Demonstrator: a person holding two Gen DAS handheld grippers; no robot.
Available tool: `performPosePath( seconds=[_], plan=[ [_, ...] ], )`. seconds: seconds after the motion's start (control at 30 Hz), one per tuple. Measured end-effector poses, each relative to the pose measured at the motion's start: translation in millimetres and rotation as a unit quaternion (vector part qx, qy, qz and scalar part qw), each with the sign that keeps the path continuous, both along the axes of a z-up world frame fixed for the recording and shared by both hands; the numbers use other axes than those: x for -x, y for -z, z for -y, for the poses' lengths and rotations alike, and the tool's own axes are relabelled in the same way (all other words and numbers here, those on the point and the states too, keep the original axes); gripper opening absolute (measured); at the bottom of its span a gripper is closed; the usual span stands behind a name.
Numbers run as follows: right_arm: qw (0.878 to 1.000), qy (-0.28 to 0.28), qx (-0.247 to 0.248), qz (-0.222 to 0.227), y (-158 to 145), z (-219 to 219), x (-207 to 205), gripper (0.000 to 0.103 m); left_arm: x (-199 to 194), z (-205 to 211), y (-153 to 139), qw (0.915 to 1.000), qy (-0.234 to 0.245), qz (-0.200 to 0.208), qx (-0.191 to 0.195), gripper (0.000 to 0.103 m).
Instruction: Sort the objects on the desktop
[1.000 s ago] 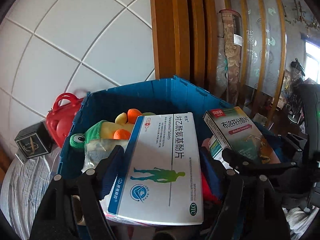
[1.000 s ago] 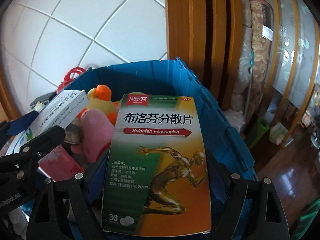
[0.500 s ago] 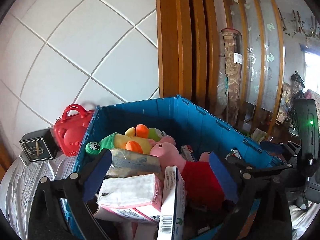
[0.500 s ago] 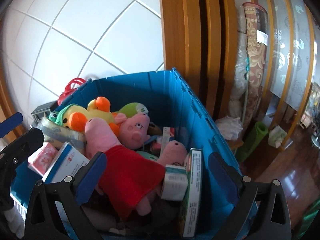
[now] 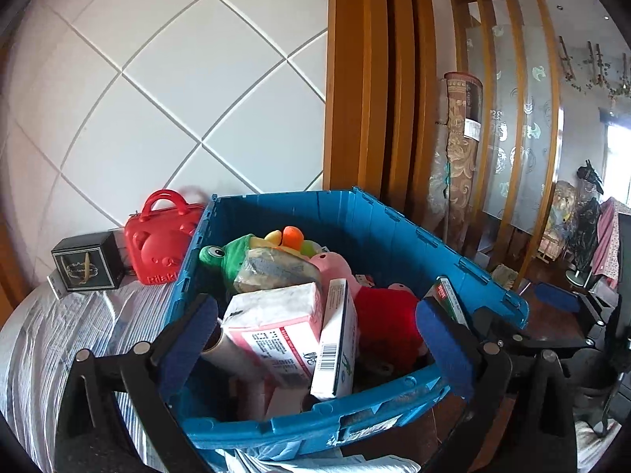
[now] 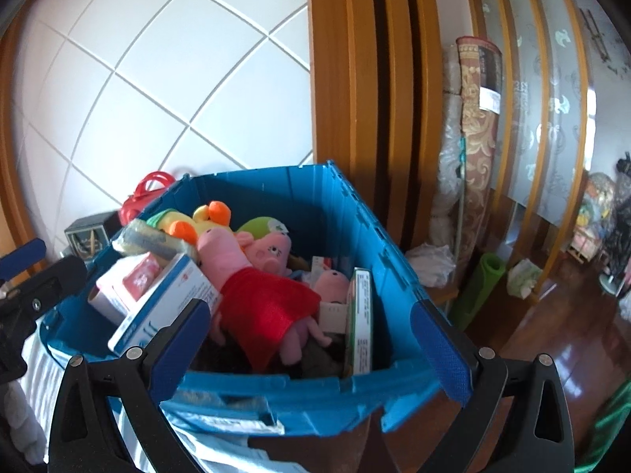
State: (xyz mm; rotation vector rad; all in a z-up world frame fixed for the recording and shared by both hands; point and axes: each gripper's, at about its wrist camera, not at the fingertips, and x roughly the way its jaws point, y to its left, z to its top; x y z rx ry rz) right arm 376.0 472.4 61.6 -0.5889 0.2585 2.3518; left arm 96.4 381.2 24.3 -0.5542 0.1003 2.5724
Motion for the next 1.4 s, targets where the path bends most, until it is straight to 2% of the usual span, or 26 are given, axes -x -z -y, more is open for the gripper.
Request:
performPosePath(
  seconds=[0.07,0.27,0.37,0.53,0.97,1.4],
  plan=[
    [1.0,0.0,-0.003,-0.002,1,6,-4,0.103,0,2,4,1.0,0.001,0.004,0.004,0.102],
    [1.0,-0.003,0.005,0.02,10,15,-3,0.103,9,9,20,0.9985,-0.005,0.055,0.007,0.102],
    [0.999,-0.001,0.014,0.031,16,14,-1,0.103,9,11,24,0.9976,-0.01,0.067,0.011,0.102],
    [0.999,0.002,0.022,0.044,22,14,2,0.103,7,13,28,0.9972,-0.017,0.071,0.017,0.102],
    [0.999,0.008,0.025,0.042,22,11,2,0.103,5,13,28,0.9971,-0.023,0.065,0.033,0.102],
    [0.999,0.011,0.032,0.04,23,5,0,0.103,7,14,28,0.997,-0.029,0.067,0.026,0.102]
  ],
)
